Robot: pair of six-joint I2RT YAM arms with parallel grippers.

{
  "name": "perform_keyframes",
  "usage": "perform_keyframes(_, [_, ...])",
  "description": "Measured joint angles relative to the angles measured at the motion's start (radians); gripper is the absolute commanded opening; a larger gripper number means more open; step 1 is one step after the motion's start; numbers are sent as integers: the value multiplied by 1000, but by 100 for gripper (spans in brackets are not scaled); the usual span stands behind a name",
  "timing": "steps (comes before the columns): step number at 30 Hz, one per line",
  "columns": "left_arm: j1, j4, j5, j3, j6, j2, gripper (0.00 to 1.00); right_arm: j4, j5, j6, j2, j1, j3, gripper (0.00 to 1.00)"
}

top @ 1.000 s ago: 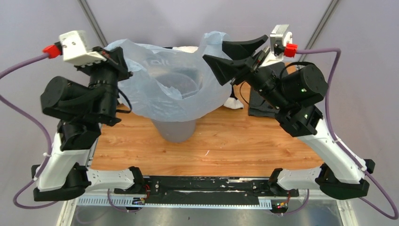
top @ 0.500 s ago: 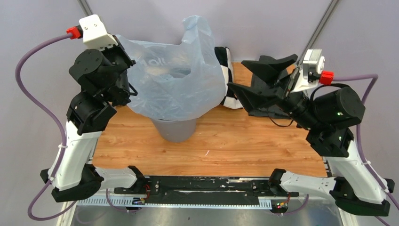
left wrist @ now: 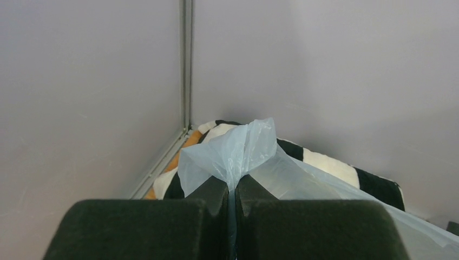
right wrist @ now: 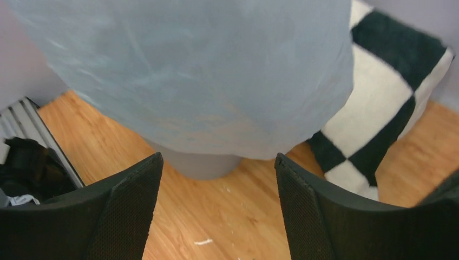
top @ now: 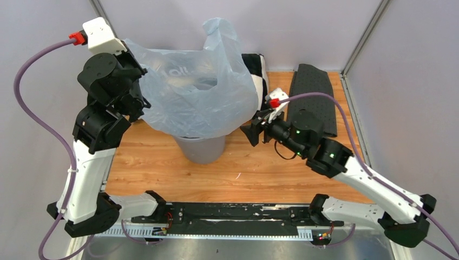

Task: Put the trash bags into the trash bin

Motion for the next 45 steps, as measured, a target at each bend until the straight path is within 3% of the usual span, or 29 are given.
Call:
perform_keyframes(8, [31,-12,31,-63,-22,-20,0,150,-152,119,56,-195,-186,76])
perform_keyframes(14, [44,-24,59,-83,-37,-23,0,307,-251,150,72,-209,-219,72])
perform_keyframes(17, [44,-25,70,-83,-45,-24,0,362,-285,154,114,-209,-196,62])
perform_keyframes(22, [44,-26,90,-83,-54,-25,0,394,-335,163,196,-209,-117,26])
perform_keyframes(27, [44,-32,118,-83,-67,-34,0,402,-365,170,282,-189,-6,12])
perform_keyframes(38, [44,-34,184,-106,-105,-78,0,393,-393,154,548,-47,240,6])
perform_keyframes(45, [44,-34,204,-105,-108,-84,0,361,-396,154,704,13,291,3])
